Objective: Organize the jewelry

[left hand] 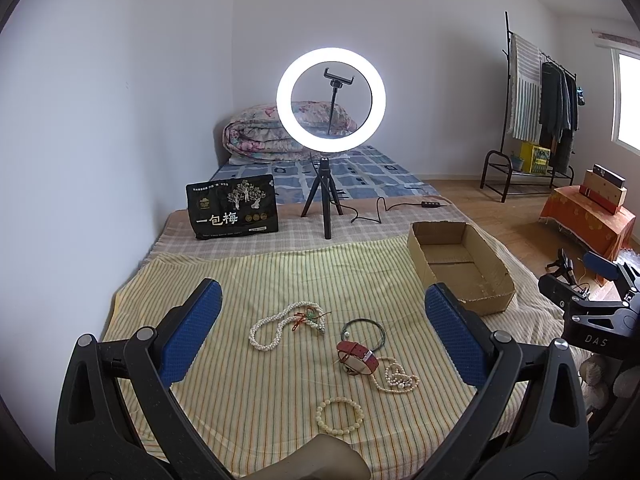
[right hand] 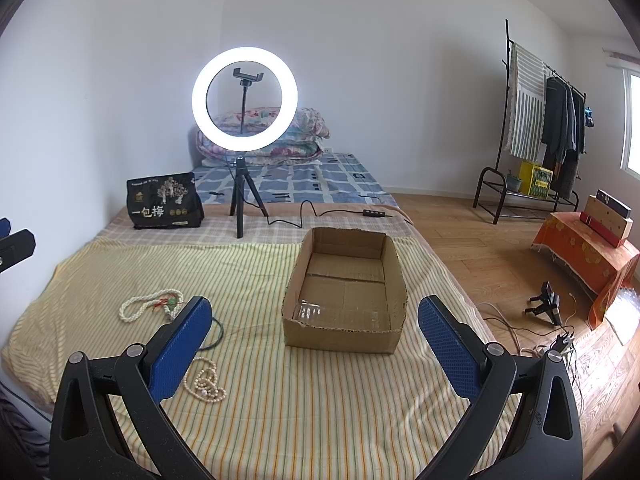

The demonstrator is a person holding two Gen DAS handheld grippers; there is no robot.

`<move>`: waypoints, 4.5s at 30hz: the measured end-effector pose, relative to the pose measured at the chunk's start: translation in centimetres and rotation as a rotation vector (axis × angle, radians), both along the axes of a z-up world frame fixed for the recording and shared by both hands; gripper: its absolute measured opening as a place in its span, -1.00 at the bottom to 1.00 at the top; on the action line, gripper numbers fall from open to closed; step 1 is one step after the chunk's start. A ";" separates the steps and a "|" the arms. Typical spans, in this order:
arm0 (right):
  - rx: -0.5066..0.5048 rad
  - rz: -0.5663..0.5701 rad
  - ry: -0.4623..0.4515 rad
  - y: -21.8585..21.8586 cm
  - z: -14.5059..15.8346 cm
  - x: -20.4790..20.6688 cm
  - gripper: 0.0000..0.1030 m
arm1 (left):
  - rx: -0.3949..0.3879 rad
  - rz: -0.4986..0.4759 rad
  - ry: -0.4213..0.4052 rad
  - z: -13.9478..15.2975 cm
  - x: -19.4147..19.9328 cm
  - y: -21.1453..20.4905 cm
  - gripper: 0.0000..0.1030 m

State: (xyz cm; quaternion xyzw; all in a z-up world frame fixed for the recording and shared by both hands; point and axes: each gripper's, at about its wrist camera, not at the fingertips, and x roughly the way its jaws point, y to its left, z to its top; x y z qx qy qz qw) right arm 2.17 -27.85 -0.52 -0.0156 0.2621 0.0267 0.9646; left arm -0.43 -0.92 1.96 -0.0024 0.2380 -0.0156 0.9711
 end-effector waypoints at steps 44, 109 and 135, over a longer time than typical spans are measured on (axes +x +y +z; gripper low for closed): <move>-0.026 0.083 0.031 1.3 -1.3 0.7 0.99 | 0.008 0.043 0.066 -1.6 2.6 3.7 1.00; -0.145 0.591 0.632 12.8 -17.5 11.3 -0.41 | -0.113 -0.128 0.779 -21.6 8.9 3.7 -0.10; -0.005 0.618 0.600 11.8 -15.6 11.6 -0.89 | -0.123 -0.121 0.743 -20.8 9.1 3.4 -0.89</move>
